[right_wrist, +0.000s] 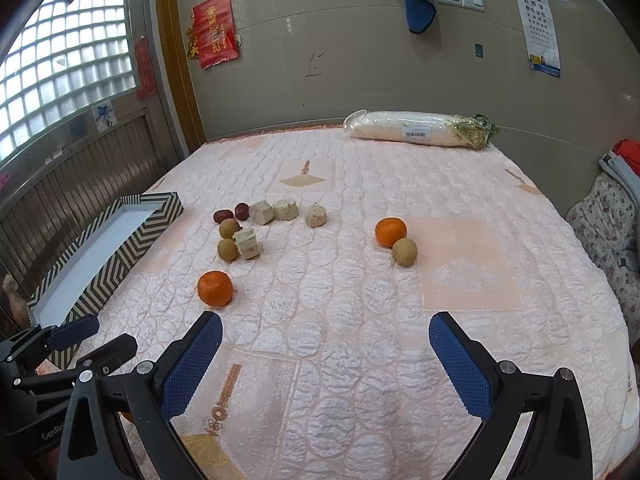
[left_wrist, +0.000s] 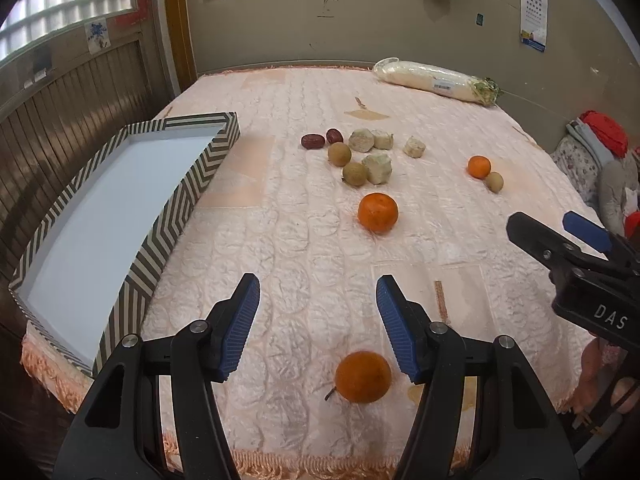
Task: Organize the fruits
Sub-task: 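Move the left tool toward one orange while the right tool approaches another orange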
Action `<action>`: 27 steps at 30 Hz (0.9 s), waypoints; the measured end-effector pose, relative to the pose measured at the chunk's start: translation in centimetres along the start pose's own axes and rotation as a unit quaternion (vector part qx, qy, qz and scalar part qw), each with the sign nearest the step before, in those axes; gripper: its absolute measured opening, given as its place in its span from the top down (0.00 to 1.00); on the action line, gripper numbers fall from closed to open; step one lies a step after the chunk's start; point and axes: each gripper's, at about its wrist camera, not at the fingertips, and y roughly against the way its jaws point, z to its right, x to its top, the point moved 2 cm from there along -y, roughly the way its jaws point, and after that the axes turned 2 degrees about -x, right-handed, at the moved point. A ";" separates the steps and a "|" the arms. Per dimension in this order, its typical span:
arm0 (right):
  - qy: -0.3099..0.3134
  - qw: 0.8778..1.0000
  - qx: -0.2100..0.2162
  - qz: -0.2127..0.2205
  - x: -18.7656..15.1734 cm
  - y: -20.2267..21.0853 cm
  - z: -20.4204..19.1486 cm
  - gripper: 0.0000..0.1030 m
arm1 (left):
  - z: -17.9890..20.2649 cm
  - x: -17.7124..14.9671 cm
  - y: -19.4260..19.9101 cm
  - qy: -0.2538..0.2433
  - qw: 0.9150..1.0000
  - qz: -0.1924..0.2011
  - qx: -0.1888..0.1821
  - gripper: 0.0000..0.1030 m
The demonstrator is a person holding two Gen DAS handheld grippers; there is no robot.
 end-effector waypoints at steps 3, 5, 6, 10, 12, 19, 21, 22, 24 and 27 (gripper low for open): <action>0.003 1.000 -0.001 -0.001 0.0 -0.2 -0.3 0.00 | -0.1 0.0 0.1 0.001 1.000 0.000 0.000 0.41; 0.003 1.000 -0.002 -0.004 0.0 -0.4 -0.3 0.00 | -0.1 -0.1 0.0 0.001 1.000 -0.004 -0.005 0.41; 0.002 1.000 -0.001 -0.007 0.0 -0.6 -0.2 0.00 | -0.1 -0.2 0.0 0.001 1.000 -0.007 -0.006 0.41; 0.000 1.000 0.001 -0.011 -0.1 -0.9 -0.2 0.00 | 0.1 -0.5 -0.4 -0.004 1.000 -0.015 -0.007 0.41; 0.002 1.000 0.002 -0.014 -0.1 -1.1 -0.3 0.00 | 0.1 -0.6 -0.6 -0.003 1.000 -0.019 -0.009 0.41; 0.007 1.000 0.003 -0.017 -0.2 -1.5 -0.5 0.00 | 0.2 -0.9 -0.9 -0.004 1.000 -0.028 -0.013 0.41; 0.006 1.000 0.002 -0.017 -0.2 -1.5 -0.5 0.00 | 0.2 -1.1 -0.9 -0.005 0.999 -0.031 -0.016 0.41; 0.006 1.000 0.002 -0.018 -0.2 -1.5 -0.5 0.00 | 0.1 -1.2 -0.9 -0.005 0.999 -0.031 -0.016 0.41; 0.005 1.000 0.002 -0.019 -0.3 -1.6 -0.4 0.00 | 0.2 -1.4 -0.9 -0.008 0.999 -0.035 -0.017 0.41; 0.005 1.000 0.003 -0.020 -0.3 -1.7 -0.4 0.00 | 0.4 -1.7 -1.0 -0.011 0.999 -0.040 -0.018 0.41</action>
